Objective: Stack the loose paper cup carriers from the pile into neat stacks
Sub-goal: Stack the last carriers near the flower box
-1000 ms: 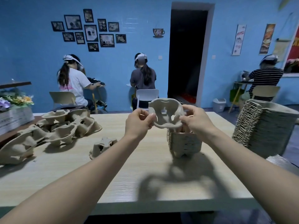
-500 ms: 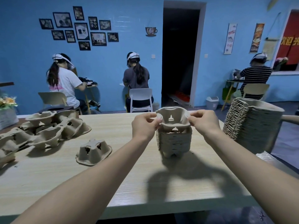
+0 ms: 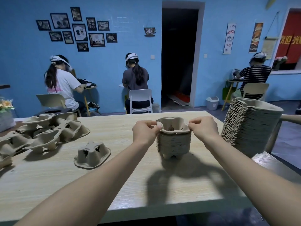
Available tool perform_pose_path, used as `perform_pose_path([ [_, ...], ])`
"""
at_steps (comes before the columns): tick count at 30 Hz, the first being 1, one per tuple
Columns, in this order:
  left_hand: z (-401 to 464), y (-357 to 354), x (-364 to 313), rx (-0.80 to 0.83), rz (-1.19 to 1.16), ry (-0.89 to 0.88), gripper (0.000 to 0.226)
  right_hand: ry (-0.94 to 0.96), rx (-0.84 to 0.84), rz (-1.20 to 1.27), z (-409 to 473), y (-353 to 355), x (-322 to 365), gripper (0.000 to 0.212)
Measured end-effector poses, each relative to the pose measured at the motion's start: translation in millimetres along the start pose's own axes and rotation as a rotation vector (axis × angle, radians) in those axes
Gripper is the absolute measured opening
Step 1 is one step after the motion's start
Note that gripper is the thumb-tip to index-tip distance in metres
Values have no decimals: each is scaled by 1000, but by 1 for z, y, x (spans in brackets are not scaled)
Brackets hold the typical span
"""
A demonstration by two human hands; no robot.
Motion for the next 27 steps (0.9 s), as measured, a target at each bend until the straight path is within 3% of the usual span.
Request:
perform_pose_path([
  [5, 1, 0, 4, 7, 78, -10, 28, 15, 9, -70, -2, -7, -1, 33],
  [11, -5, 2, 5, 38, 166, -49, 33, -5, -13, -138, -3, -10, -4, 29],
  [18, -8, 28, 3, 31, 326, -146, 32, 132, -27, -69, -18, -16, 39, 32],
  [27, -21, 104, 25, -42, 433, -163, 28, 358, 52, -49, -64, -78, 99, 29],
])
Point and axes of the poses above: each hand's wrist, its own z-axis towards the middle knuckle, its own y-axis out of the back of the hand, x = y × z, the point moved 9 cm from there along z, towards the middle knuckle, and after that the axes turned 7 degrees about -z, right-handed, at the moved point
